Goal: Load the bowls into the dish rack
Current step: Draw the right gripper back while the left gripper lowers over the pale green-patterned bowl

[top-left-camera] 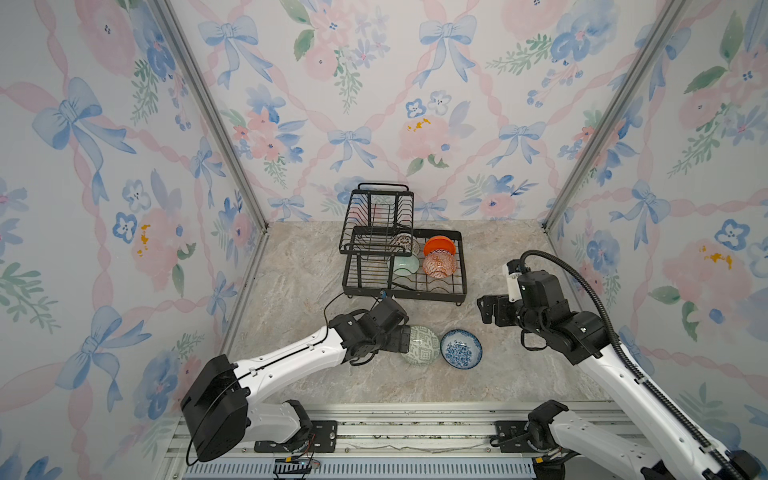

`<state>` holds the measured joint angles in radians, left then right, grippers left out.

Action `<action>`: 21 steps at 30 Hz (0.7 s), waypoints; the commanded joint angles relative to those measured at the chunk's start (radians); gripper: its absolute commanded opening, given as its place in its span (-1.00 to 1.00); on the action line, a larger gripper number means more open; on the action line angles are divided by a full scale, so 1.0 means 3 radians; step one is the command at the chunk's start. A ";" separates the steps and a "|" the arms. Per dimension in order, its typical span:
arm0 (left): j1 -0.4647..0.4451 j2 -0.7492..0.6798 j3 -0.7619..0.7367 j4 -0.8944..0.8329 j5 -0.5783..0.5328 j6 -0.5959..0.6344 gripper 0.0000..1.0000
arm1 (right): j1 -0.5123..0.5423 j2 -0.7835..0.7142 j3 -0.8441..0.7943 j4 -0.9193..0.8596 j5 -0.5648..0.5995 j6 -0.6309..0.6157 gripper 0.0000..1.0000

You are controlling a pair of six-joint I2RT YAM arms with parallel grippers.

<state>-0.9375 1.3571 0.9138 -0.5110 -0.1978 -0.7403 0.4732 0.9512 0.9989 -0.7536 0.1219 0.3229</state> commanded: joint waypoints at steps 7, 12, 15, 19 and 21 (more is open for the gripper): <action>-0.0149 0.0265 0.0054 0.0138 -0.0100 -0.0137 0.88 | 0.0007 -0.0079 -0.0189 -0.0141 -0.0179 0.0196 0.93; -0.0145 0.0283 -0.0048 0.0259 0.0003 -0.0019 0.72 | 0.0003 -0.0119 -0.0213 -0.0202 -0.0074 0.0193 0.94; -0.0132 0.0293 -0.0157 0.0395 0.0064 -0.0011 0.56 | 0.0003 -0.0116 -0.0211 -0.0239 -0.0021 0.0169 0.94; -0.0095 0.0303 -0.0259 0.0505 0.0110 -0.0005 0.43 | -0.0002 -0.0105 -0.0216 -0.0229 0.0017 0.0146 0.94; -0.0055 0.0321 -0.0285 0.0554 0.0154 0.0027 0.36 | -0.0017 -0.0089 -0.0211 -0.0219 0.0016 0.0141 0.94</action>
<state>-0.9707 1.4376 0.8459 -0.3843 -0.1730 -0.7532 0.4728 0.9276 0.9440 -0.8013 0.1059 0.3668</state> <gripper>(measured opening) 0.686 0.968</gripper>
